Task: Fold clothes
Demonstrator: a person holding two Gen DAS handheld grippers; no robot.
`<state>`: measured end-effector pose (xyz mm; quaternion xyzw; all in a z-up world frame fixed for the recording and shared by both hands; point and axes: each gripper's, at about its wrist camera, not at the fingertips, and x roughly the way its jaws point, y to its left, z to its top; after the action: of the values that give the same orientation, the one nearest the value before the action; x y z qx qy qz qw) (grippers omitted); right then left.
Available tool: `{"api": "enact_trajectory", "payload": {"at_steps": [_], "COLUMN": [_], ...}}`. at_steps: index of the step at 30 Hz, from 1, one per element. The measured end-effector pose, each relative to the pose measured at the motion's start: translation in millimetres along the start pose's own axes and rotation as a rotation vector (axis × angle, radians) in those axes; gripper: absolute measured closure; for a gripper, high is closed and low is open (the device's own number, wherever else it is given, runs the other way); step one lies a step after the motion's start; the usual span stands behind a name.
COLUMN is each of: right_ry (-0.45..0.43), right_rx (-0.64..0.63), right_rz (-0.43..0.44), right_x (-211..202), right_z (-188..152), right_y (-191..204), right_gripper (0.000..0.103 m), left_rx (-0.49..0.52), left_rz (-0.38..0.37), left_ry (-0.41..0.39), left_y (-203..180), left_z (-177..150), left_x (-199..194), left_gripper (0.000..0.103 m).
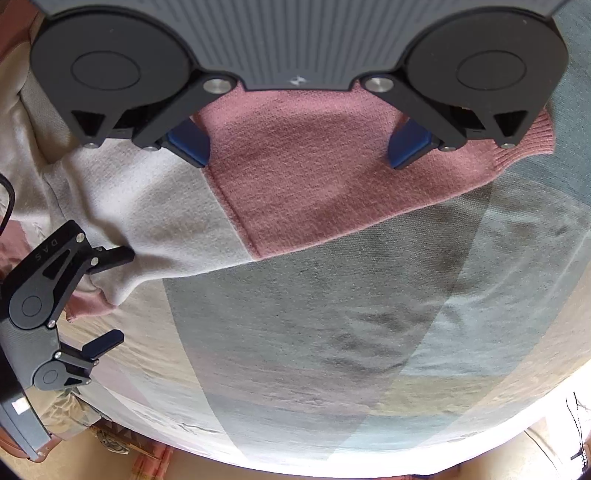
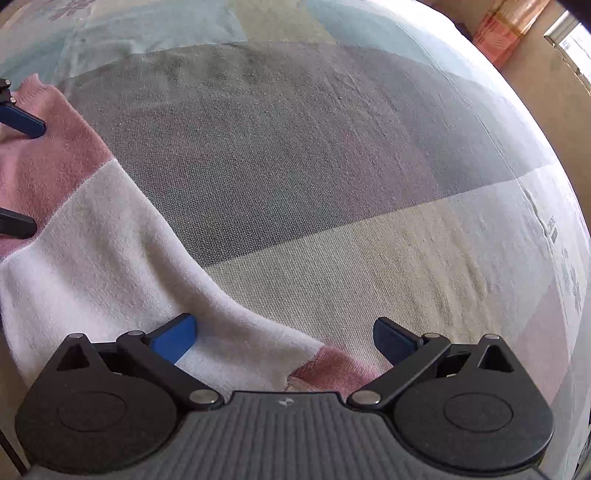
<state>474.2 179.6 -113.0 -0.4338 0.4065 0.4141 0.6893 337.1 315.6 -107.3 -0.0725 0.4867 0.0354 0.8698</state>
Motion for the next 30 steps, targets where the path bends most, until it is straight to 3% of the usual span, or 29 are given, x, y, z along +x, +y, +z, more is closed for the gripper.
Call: {"api": "enact_trajectory", "payload": {"at_steps": [4,7,11,13,16,21,26,30], "right_ry": [-0.003,-0.041,0.028,0.001,0.033,-0.009,-0.023,-0.028], "right_rx": [0.043,0.134,0.23,0.235,0.205,-0.024,-0.015,0.071], "right_rz": [0.148,0.055,-0.018,-0.015,-0.002,-0.009,0.078,0.026], "right_x": [-9.9,-8.3,12.5,5.2,-2.6,-6.3,-8.2,-3.5], "right_z": [1.9,10.9,1.3,-14.1,-21.3,-1.9,15.2,12.8], "right_y": [-6.7,-18.3,-27.8,-19.1,-14.1,-2.7,-16.2,-21.9], "right_gripper": [0.0,0.0,0.0,0.0,0.0,0.001,0.007,0.007], "left_rx": [0.024,0.021,0.019,0.026,0.028,0.025,0.029,0.026], "left_rz": [-0.003,0.002,-0.012,-0.014,-0.006,-0.007,-0.014,-0.006], "left_ry": [-0.015,-0.01,-0.012,-0.021,-0.027,-0.03,-0.036,-0.043], "left_y": [-0.3,-1.2,1.3,1.7,0.2,0.1,1.5,0.9], "left_z": [-4.3,-2.2,-1.6,-3.4,-3.9,-3.5,-4.9,-5.2], "left_x": [-0.1,0.6,-0.2,-0.1,0.4,0.5,-0.1,0.5], "left_gripper": [0.001,0.001,0.001,0.001,0.001,0.001,0.001,0.001]}}
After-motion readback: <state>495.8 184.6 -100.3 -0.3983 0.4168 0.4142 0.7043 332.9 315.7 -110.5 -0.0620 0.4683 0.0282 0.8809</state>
